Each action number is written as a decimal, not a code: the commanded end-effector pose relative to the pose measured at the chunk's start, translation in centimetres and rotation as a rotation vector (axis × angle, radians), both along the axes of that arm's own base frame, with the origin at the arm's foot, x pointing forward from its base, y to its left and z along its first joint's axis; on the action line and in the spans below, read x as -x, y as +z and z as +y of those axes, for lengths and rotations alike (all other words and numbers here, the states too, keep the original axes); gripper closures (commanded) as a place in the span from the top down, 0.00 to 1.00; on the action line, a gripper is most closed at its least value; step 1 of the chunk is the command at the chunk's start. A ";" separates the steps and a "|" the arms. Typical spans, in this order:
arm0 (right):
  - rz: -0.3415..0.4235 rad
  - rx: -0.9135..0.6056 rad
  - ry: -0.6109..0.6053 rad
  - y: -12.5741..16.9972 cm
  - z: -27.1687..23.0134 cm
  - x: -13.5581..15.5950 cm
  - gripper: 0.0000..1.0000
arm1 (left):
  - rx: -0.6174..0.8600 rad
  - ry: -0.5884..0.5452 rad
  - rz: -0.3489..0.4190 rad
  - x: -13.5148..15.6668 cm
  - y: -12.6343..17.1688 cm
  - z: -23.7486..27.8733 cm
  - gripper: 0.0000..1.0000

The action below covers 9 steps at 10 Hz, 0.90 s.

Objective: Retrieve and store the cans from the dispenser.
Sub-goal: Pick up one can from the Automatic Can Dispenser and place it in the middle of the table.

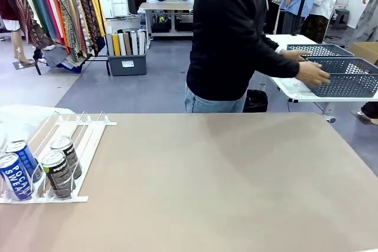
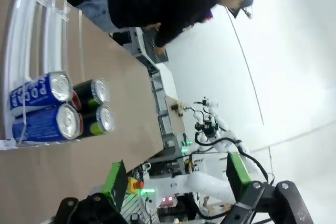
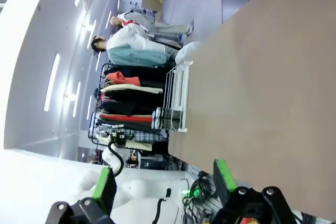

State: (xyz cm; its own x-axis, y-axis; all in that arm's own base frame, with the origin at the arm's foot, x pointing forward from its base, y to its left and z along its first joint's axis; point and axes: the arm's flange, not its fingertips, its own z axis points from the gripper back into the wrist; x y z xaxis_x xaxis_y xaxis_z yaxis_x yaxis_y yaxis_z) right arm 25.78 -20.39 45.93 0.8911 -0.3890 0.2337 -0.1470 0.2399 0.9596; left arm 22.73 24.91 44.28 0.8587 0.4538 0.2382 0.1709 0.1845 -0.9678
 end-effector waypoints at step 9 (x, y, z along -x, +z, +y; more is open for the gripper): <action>-0.003 -0.001 0.020 1.0 0.1 0.5 1.00 | -0.371 -0.094 0.086 -0.4 4.6 -5.5 1.00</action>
State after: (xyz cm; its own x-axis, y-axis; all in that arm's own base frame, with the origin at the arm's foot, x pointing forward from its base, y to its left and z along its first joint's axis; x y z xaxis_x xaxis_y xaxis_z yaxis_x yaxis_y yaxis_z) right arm 25.25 -20.08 46.42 0.9004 -0.3724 0.2247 -0.1393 0.2425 0.9601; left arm 23.28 22.78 46.70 0.8858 0.3708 0.2791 0.1350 0.3696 -0.9193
